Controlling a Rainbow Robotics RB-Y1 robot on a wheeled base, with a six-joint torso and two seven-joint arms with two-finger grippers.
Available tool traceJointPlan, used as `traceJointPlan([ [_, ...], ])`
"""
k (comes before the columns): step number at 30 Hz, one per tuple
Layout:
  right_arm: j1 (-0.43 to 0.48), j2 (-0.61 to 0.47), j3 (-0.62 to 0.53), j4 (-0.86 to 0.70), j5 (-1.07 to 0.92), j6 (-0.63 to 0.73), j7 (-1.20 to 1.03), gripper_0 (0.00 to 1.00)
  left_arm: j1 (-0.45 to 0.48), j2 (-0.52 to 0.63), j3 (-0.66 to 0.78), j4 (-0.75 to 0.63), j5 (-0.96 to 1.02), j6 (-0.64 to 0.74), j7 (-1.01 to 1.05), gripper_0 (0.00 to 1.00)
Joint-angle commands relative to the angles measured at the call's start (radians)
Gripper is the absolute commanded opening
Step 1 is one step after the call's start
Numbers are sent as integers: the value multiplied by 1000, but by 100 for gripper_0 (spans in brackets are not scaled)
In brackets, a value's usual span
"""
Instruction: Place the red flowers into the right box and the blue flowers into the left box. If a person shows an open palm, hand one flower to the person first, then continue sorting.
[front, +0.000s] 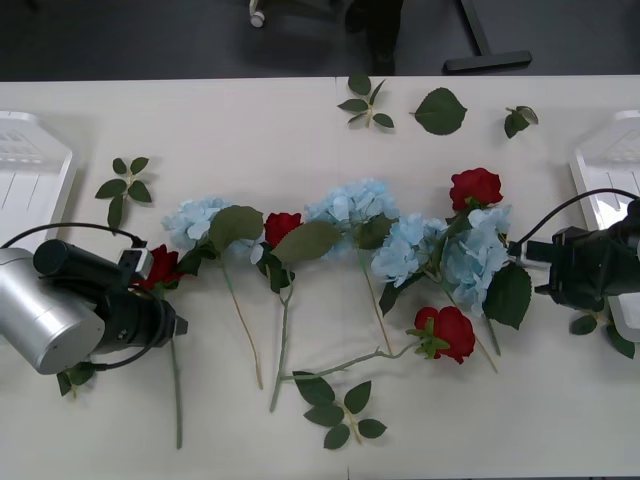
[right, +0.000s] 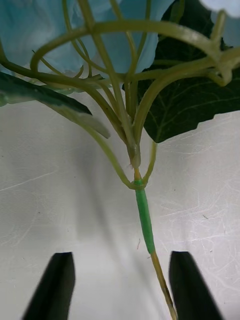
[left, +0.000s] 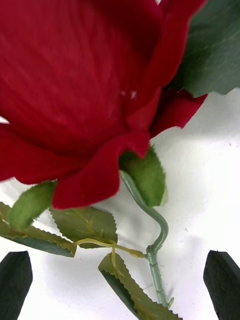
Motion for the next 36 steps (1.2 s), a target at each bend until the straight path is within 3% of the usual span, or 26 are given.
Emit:
traceJointPlan([
  [1, -31, 25, -7, 1, 10, -7, -9, 0, -53, -35, -44, 27, -38, 7, 50, 100],
  [14, -31, 31, -7, 1, -19, -7, -9, 0, -91, -84, -72, 96, -90, 7, 62, 99],
  [17, -33, 31, -11, 1, -100, -7, -9, 0, -91, -84, -78, 98, -91, 7, 66, 45],
  [19, -34, 29, -16, 3, -162, -7, -9, 0, -91, -84, -79, 104, -90, 5, 66, 33],
  [22, -33, 22, -21, 12, -258, -7, -9, 0, -91, -84, -82, 112, -90, 5, 66, 28],
  [26, -34, 6, -25, 15, -378, 14, -9, 0, -91, -86, -81, 118, -93, 2, 66, 1],
  [32, -31, -3, -125, -32, -599, 189, -9, 0, -91, -84, -81, 115, -122, 2, 65, 0],
  [36, -31, 5, -169, -75, -752, 230, -9, 0, -91, -78, -81, 116, -136, 2, 62, 0],
])
